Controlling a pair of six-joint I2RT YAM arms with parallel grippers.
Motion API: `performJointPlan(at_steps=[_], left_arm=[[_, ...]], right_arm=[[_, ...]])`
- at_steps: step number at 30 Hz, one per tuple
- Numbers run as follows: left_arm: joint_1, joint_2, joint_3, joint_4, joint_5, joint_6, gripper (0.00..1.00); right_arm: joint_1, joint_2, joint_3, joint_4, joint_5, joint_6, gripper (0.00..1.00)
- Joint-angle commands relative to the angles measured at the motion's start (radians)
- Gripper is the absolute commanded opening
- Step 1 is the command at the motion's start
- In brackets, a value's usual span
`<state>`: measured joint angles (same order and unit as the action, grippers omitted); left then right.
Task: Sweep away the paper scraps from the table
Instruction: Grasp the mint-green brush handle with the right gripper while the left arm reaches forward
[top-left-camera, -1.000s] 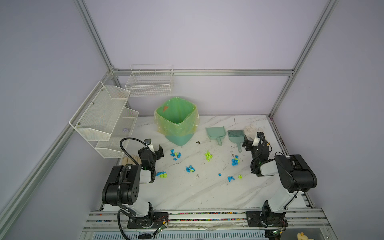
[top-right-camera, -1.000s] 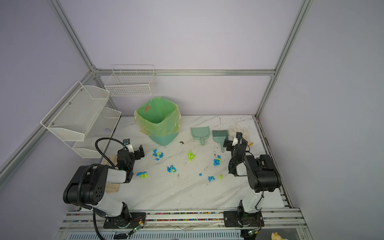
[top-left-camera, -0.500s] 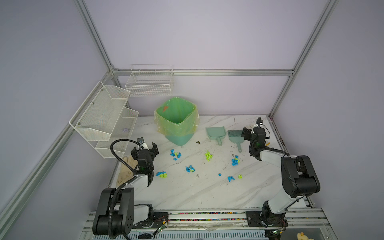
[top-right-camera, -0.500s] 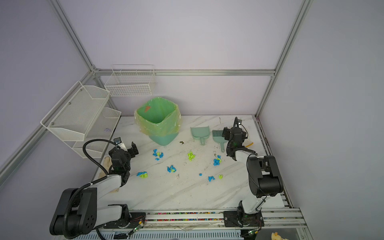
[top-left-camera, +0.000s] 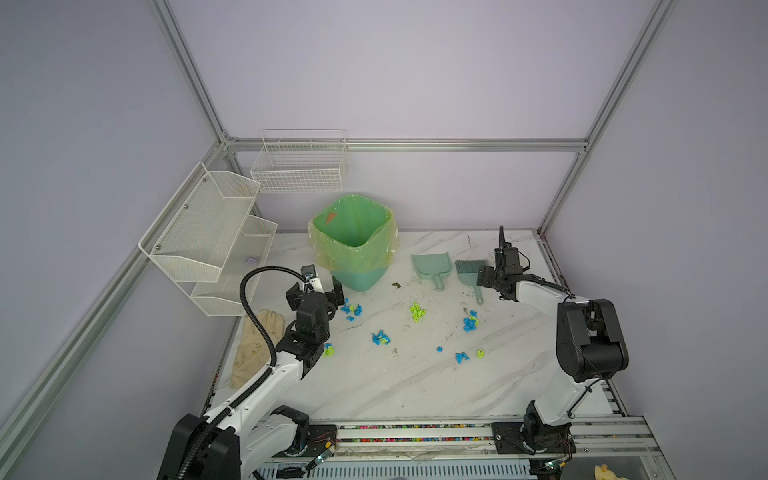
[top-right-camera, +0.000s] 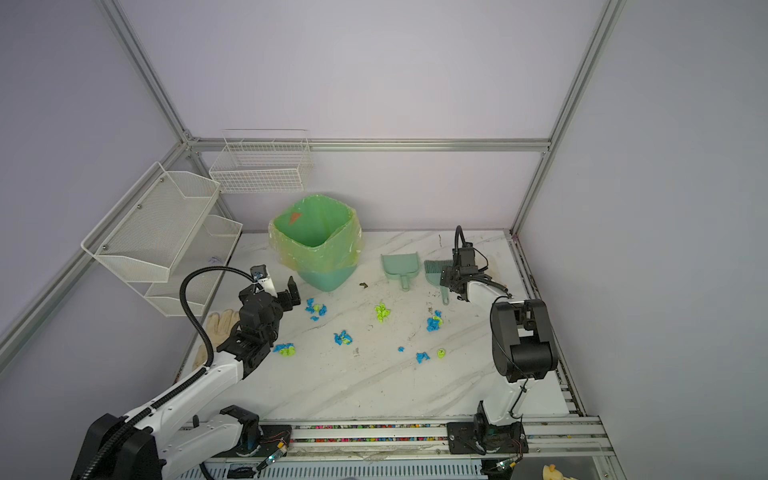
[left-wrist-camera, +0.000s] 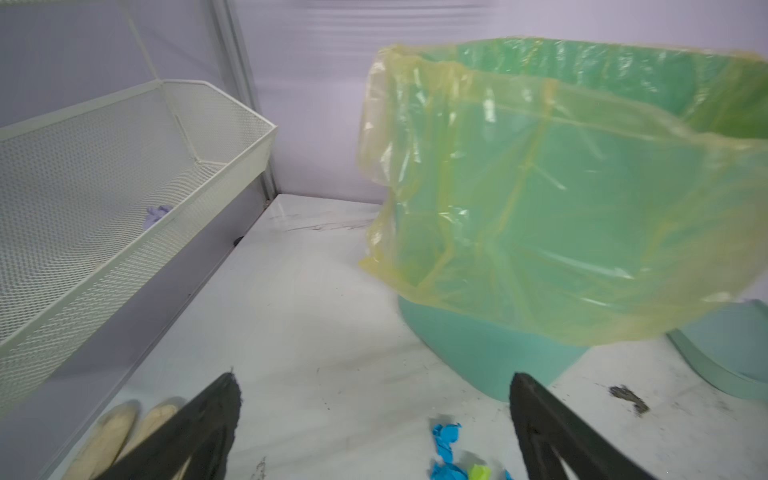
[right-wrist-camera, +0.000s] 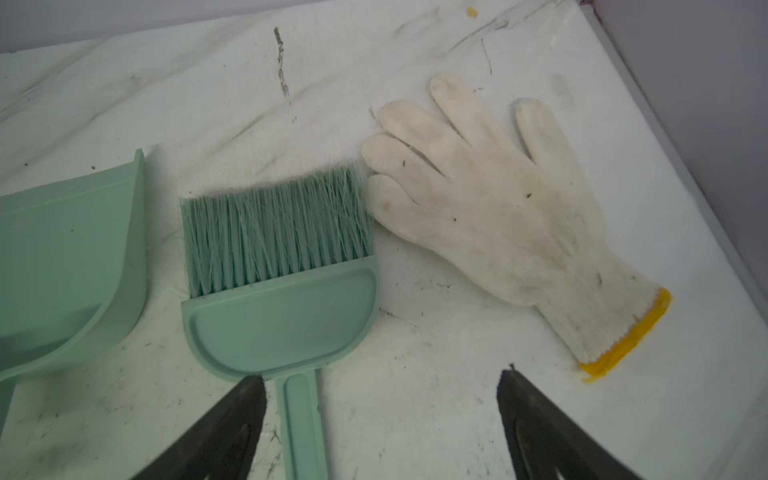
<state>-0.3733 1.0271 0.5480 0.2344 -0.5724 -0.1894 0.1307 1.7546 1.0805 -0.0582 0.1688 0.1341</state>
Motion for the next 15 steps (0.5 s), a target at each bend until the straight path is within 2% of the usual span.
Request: performJointPlan(at_steps=[1, 6, 10, 15], left_arm=[[-0.078, -0.046, 0.116, -0.099, 0.006, -0.055, 1.00], [-0.149, -0.069, 0.183, -0.245, 0.096, -0.125, 1.00], [-0.197, -0.065, 0.213, -0.316, 0.193, -0.162, 1.00], [-0.243, -0.010, 0.302, -0.434, 0.312, -0.111, 1.00]], right_arm=[[0.007, 0.001, 0.000, -0.071, -0.065, 0.007, 0.88], [0.007, 0.044, 0.009, -0.070, -0.116, 0.001, 0.80], [0.010, 0.067, 0.003, -0.060, -0.111, 0.011, 0.76], [0.014, 0.068, -0.015, -0.047, -0.098, 0.009, 0.70]])
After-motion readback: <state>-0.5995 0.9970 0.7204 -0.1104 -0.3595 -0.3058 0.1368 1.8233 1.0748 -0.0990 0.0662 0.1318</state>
